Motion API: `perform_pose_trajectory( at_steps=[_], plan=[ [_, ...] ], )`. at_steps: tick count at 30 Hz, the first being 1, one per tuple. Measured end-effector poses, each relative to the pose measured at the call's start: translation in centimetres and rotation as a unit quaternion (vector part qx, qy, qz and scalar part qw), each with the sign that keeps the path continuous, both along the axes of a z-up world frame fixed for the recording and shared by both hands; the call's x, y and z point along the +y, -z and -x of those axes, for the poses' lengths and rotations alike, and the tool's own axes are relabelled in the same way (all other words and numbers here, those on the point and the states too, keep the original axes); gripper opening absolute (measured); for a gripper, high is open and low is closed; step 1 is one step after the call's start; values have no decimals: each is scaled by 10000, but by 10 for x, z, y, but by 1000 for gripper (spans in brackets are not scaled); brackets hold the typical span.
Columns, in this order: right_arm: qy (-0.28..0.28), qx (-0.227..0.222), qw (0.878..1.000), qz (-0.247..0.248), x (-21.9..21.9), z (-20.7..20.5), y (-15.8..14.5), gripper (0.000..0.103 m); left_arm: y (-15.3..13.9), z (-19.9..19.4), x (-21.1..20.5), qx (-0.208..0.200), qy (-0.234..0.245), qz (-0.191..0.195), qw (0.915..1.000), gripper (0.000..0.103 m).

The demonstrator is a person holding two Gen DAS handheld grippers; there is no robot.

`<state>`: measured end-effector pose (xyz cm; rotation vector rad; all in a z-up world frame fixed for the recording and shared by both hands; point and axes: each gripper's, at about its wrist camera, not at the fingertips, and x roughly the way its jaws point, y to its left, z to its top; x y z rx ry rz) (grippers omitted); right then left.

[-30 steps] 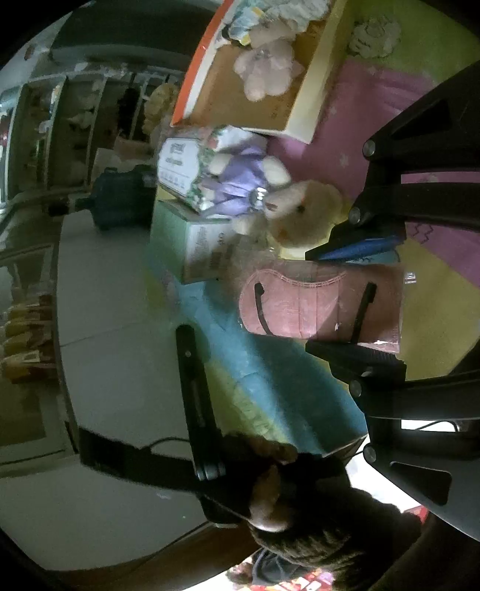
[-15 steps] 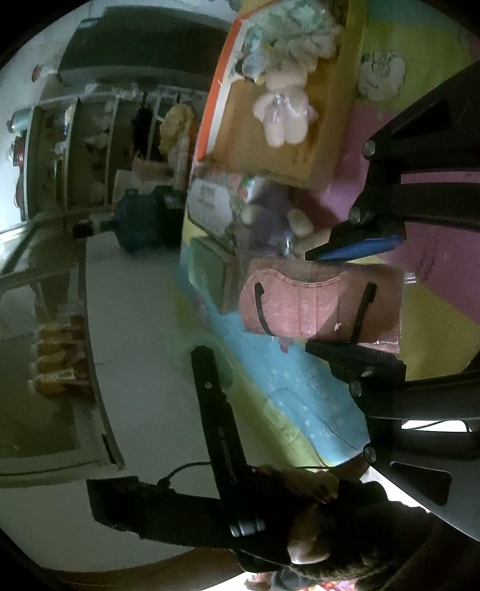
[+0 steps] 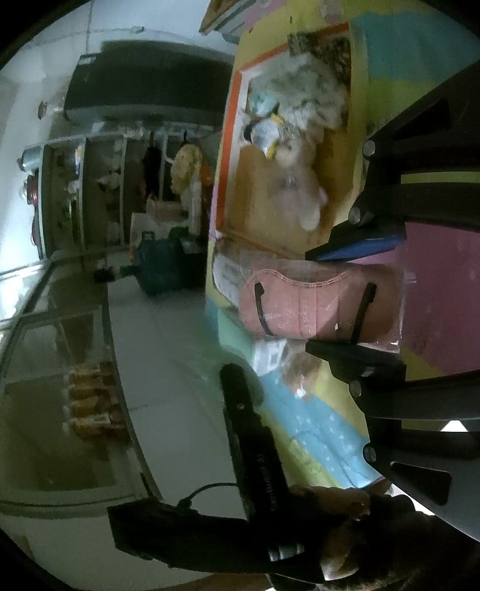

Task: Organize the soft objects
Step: 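Carry the green bag with the left gripper while the right carries the pink packet toward the tray, then lower the green bag into the tray with the left gripper while the right lowers the pink packet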

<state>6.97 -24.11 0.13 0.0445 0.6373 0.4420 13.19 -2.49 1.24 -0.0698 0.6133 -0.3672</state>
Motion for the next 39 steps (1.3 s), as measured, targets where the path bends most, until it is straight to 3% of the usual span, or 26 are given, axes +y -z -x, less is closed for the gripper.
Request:
perform_pose_trajectory(
  at_steps=[16,39],
  plan=[
    [509,-239,9983,173,-60,-20,-17,42,1,-25,-62,52,136,-65,9999,39],
    [910,-241,9951,315,-137,-66,-28,42,6,-83,-157,217,400,-367,9983,39]
  ],
)
